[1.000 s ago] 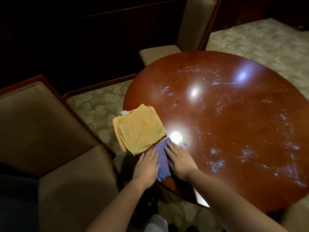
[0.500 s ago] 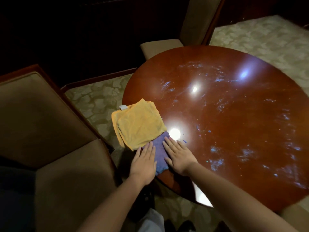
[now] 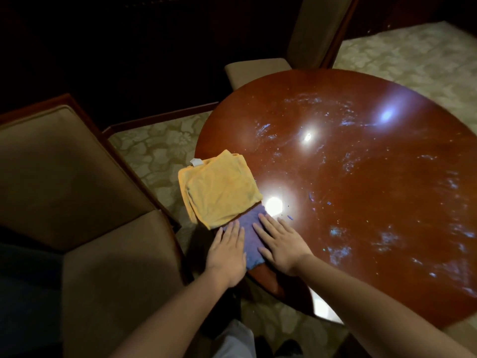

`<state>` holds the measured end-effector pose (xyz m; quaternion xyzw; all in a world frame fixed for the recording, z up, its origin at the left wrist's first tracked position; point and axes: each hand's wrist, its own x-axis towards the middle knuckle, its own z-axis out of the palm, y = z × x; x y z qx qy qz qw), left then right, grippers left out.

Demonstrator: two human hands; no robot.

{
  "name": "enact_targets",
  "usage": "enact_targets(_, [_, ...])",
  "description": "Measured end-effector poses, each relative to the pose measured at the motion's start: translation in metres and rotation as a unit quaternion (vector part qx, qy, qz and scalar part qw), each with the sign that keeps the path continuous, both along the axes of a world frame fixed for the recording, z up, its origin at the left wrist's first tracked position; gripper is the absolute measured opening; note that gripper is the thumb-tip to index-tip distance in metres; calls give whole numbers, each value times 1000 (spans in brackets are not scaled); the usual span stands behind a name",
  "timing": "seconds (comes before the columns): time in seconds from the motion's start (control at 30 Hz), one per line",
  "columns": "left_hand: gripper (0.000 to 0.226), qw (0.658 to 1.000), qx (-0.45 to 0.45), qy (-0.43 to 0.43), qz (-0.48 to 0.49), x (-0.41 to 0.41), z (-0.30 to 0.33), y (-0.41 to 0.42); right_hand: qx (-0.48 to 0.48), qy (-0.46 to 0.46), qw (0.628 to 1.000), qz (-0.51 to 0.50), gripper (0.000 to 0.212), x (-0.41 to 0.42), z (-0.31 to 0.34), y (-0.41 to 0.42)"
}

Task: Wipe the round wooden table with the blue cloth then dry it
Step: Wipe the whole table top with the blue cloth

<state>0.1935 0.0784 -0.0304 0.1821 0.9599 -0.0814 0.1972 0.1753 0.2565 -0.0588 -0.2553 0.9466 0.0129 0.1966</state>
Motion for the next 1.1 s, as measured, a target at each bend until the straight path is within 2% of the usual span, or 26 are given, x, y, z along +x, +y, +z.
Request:
enact_targets(0.17, [62, 1000, -8, 0, -11, 14, 1, 1, -23, 51, 998, -6, 73, 7, 4, 3])
enact_targets(0.33, [62, 999, -8, -11, 34, -5, 0, 8, 29, 14, 999, 30, 100, -31, 14, -2])
enact_targets(0.4, [62, 999, -4, -12, 36, -2, -1, 6, 2, 16, 1000, 26, 98, -25, 15, -2])
enact_targets(0.5, [62, 1000, -4, 0, 11, 17, -1, 5, -27, 55, 998, 34, 82, 3, 5, 6])
enact_targets(0.57, [62, 1000, 0, 1, 1, 27, 0, 5, -29, 27, 999, 14, 77, 14, 1, 10])
enact_targets(0.67, [63, 1000, 1, 2, 2, 20, 0, 5, -25, 79, 996, 26, 77, 5, 7, 10])
enact_targets(0.8, [63, 1000, -6, -6, 5, 6, 1, 3, -12, 82, 996, 40, 86, -14, 7, 7])
enact_targets(0.93, [63, 1000, 7, -5, -12, 32, 1, 2, -22, 79, 997, 16, 76, 21, -4, 9])
enact_targets(1.0, [63, 1000, 5, -12, -25, 44, 2, 2, -35, 35, 999, -12, 73, 36, -5, 12])
enact_targets(1.1, [64, 999, 3, -12, -37, 42, 3, 2, -35, 62, 997, 0, 74, 35, -3, 13])
